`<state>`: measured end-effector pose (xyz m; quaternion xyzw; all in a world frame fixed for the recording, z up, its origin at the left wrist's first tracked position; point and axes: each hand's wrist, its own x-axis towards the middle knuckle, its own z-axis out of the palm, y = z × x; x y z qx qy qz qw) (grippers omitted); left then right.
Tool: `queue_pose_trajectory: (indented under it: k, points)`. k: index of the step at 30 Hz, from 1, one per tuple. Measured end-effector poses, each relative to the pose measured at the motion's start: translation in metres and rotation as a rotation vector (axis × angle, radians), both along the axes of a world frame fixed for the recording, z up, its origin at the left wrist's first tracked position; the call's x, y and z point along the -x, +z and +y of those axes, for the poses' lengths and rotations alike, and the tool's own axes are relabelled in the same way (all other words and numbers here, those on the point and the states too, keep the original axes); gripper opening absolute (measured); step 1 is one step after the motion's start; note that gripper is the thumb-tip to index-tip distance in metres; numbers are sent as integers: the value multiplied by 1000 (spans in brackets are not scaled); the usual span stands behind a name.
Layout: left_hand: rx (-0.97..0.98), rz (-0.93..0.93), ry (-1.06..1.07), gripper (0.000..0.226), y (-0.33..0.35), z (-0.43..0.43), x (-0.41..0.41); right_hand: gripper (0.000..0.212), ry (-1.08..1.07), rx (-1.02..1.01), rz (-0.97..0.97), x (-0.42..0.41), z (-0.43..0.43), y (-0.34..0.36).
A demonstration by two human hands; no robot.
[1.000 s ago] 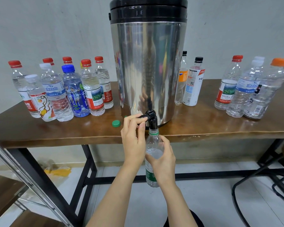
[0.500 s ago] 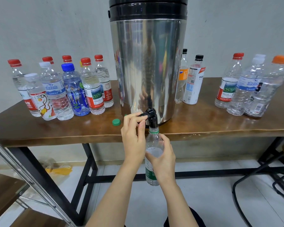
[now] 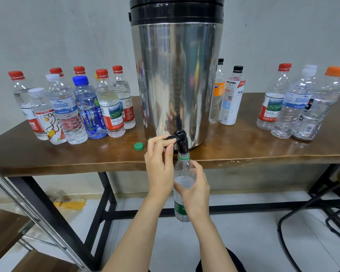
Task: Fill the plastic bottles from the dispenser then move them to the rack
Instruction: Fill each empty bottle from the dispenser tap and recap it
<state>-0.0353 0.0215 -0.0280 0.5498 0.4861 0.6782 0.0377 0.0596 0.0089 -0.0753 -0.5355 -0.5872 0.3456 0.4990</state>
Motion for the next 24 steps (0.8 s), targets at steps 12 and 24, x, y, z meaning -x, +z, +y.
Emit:
queue_pose_trajectory:
  k: [12, 24]
  points:
    - [-6, 0, -4, 21, 0, 0, 0, 76, 9, -6, -3, -2, 1, 1]
    - [-10, 10, 0, 22, 0, 0, 0, 75, 17, -8, 3, -3, 0, 2]
